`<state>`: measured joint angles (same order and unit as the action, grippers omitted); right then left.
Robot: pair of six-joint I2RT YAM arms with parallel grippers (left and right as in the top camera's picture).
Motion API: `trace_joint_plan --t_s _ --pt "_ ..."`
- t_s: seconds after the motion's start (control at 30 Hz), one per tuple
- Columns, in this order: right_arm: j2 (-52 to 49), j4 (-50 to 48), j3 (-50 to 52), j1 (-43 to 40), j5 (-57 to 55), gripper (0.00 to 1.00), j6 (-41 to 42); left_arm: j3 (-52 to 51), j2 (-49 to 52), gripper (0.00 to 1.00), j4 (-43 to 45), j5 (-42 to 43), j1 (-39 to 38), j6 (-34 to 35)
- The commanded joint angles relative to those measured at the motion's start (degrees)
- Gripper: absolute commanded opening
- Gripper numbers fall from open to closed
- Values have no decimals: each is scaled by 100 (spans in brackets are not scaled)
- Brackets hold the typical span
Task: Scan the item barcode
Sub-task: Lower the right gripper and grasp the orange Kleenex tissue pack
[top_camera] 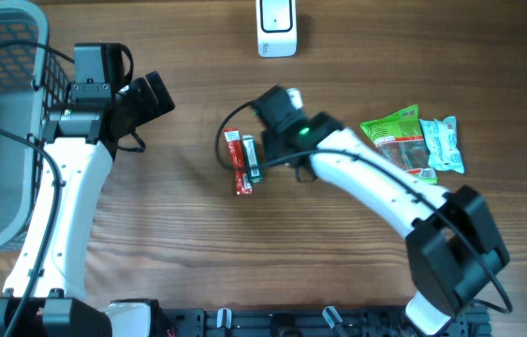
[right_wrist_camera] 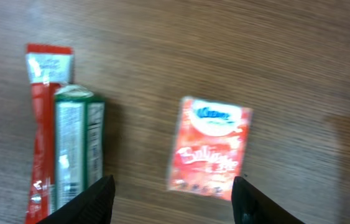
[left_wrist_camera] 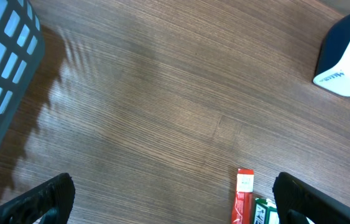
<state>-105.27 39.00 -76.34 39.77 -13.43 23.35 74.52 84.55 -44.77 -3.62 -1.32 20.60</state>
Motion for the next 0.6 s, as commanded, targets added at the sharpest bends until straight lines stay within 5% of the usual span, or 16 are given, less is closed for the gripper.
trace_joint_plan --t_s 0.0,0.57 --pt "-496 -96 -42 284 -1005 60 221 39 26 100 7 -76 33 -68" --pt "-1088 -398 -2 328 -1661 41 -92 37 26 100 7 -76 33 -70"
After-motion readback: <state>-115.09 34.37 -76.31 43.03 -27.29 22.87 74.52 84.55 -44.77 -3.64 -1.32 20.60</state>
